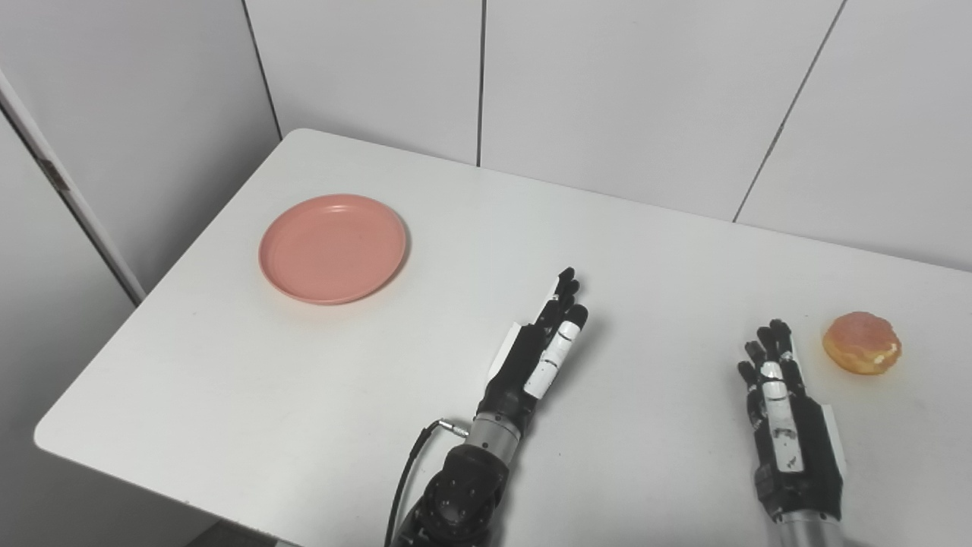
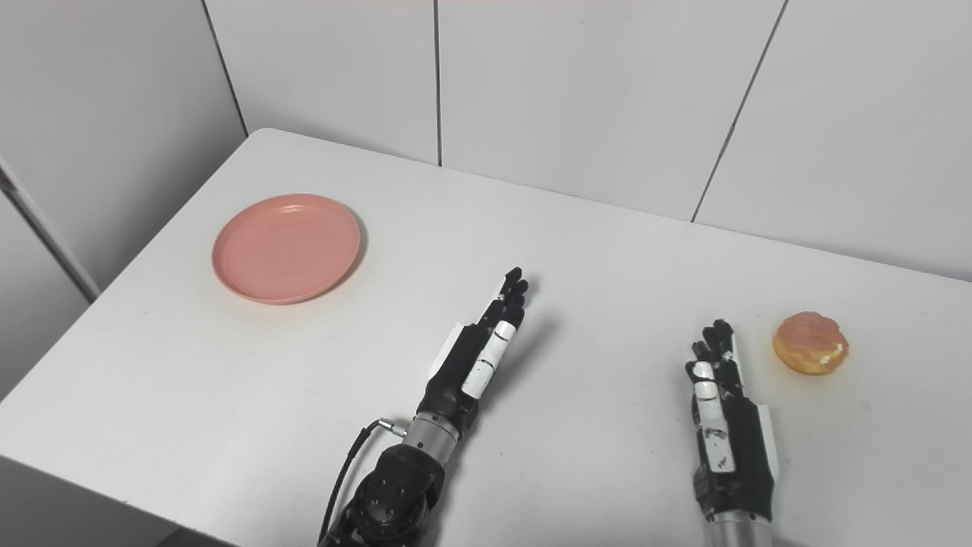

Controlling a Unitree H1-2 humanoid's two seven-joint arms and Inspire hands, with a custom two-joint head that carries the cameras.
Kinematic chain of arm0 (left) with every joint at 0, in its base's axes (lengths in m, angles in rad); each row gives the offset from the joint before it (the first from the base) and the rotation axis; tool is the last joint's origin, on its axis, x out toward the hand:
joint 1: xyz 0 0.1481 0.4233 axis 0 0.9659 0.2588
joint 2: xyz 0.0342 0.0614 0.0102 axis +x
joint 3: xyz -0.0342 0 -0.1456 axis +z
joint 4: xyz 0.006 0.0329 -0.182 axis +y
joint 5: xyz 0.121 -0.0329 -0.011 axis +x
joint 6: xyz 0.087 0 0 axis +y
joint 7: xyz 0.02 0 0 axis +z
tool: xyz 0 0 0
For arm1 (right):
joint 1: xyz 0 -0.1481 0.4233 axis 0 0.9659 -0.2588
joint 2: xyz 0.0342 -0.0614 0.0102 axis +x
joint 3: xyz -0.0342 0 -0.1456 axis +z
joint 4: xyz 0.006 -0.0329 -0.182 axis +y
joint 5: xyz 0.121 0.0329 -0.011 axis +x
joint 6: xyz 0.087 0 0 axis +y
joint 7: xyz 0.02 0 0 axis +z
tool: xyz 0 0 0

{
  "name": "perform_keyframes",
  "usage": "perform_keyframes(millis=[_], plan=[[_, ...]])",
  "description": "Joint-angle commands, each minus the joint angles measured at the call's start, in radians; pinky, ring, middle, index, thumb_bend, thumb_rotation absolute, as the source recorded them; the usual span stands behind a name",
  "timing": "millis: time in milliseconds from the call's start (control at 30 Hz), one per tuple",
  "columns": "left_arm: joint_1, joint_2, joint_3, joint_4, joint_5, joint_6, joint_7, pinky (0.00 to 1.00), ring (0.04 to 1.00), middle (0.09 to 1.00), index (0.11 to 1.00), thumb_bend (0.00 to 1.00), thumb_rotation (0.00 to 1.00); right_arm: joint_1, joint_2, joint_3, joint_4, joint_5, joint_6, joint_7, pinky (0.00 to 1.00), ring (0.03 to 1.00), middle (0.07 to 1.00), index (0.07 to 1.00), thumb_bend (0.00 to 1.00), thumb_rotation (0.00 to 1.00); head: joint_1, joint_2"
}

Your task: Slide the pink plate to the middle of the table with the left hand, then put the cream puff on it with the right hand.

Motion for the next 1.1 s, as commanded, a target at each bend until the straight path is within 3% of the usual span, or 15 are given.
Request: perform_keyframes(millis=[0,133,233,333,567,767,900,1067], plan=[[0.010,-0.011,0.013,0.035,-0.002,-0.042,0.028,1.00,1.000,1.000,1.000,0.68,1.00,0.000,-0.003,-0.004,0.006,0.005,-0.057,0.008,1.00,1.000,1.000,1.000,0.50,0.79,-0.001,0.001],[-0.009,-0.013,0.036,0.027,-0.040,-0.060,0.022,1.00,1.000,1.000,1.000,0.62,1.00,0.002,-0.005,-0.001,0.006,0.005,-0.057,0.014,1.00,1.000,1.000,1.000,0.50,0.81,0.007,-0.005],[-0.037,-0.018,0.057,0.051,-0.043,-0.123,0.049,1.00,1.000,1.000,1.000,0.58,1.00,0.002,0.000,-0.005,0.012,0.008,-0.062,0.009,1.00,1.000,1.000,1.000,0.51,0.81,0.014,-0.010],[-0.056,-0.010,0.069,0.034,-0.025,-0.093,0.062,1.00,1.000,1.000,1.000,0.60,1.00,0.001,0.000,-0.005,0.016,0.009,-0.063,0.011,1.00,1.000,1.000,1.000,0.51,0.81,0.017,-0.013],[-0.105,0.019,0.115,0.013,-0.018,-0.106,0.090,1.00,0.979,0.979,0.966,0.65,1.00,0.001,-0.009,-0.001,0.023,-0.002,-0.070,0.013,1.00,1.000,1.000,1.000,0.51,0.85,0.027,-0.019],[-0.152,0.063,0.161,0.014,-0.035,-0.182,0.095,0.98,0.958,0.956,0.958,0.63,1.00,0.000,-0.002,-0.007,0.025,0.017,-0.065,0.016,1.00,1.000,1.000,1.000,0.53,0.82,0.031,-0.021],[-0.171,0.079,0.195,-0.031,-0.057,-0.146,0.102,0.89,0.908,0.929,0.931,0.67,1.00,-0.003,-0.008,-0.005,0.030,0.014,-0.069,0.019,1.00,1.000,1.000,1.000,0.53,0.82,0.035,-0.021],[-0.195,0.108,0.243,-0.043,-0.088,-0.149,0.107,0.90,0.897,0.918,0.914,0.69,1.00,-0.001,-0.020,0.002,0.020,-0.005,-0.062,0.023,1.00,1.000,1.000,1.000,0.53,0.85,0.037,-0.023]])
